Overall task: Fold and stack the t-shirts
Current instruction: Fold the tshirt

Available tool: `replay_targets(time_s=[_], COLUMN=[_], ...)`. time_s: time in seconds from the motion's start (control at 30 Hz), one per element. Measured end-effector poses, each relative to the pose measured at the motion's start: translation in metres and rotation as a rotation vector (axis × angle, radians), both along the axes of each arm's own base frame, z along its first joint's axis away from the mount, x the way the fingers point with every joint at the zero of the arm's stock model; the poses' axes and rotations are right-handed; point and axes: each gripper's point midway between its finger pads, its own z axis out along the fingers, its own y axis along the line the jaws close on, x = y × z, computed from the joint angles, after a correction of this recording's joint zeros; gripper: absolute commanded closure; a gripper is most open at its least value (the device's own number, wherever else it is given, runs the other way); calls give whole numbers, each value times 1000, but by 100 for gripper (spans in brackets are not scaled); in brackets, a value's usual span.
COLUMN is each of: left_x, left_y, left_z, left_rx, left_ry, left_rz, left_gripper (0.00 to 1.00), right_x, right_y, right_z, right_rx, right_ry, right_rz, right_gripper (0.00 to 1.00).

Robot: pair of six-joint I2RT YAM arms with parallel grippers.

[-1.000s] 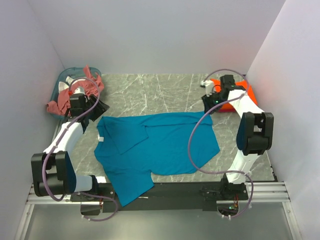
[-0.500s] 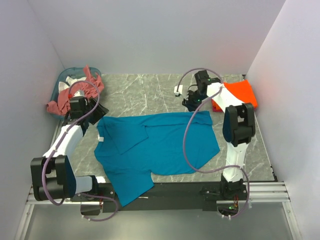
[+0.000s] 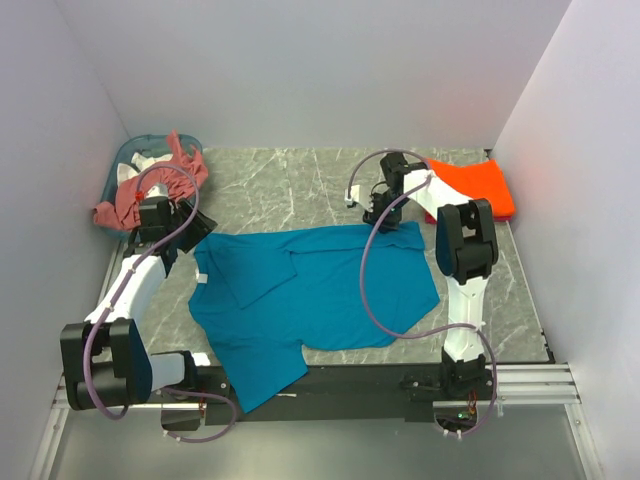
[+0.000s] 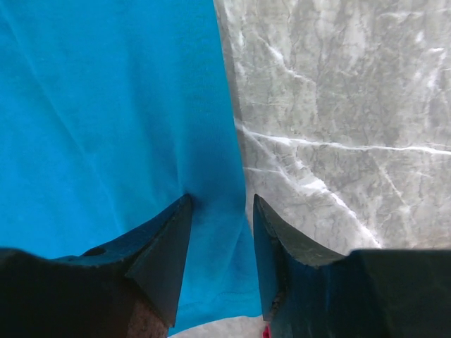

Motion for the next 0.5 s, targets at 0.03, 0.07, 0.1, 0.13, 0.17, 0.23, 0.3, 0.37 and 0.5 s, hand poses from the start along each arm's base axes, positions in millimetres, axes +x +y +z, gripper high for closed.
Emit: replay_targets(time_s=[0.03,0.07,0.1,0.13,0.17,0.23,0.3,0.37,0.5], left_x=[0,0,0,1,1,1,1,1,0], left_y=[0,0,0,0,0,0,-1,-1,-2], left_z=[0,0,0,1,1,1,1,2,6], left_rx=[0,-1,-1,-1,-1,-3,-3,-6,-8], left_ry=[1,0,-2,-4,-5,-6,-6,-7,-19], left_rz=[0,-1,-1,-1,-1,-1,-1,-4,-8], left_gripper=[42,43,43,43,43,43,43,43,43], right_x=[0,0,-1,-1,-2,-3,-3,-3,-2], right_y=[-1,-1,-1,0,0,2,2,2,2], right_z=[-1,-2,-4,-6,-8,-8,-9,-9,-9], right_rx=[-8,-17,-25,-30,-35,-41,-49,-55,-61], right_ry=[0,1,4,6,10,11,17,30,42], right_rz=[0,1,3,5,8,13,16,18,0], right_gripper=[55,55,57,59,61,69,77,94,100])
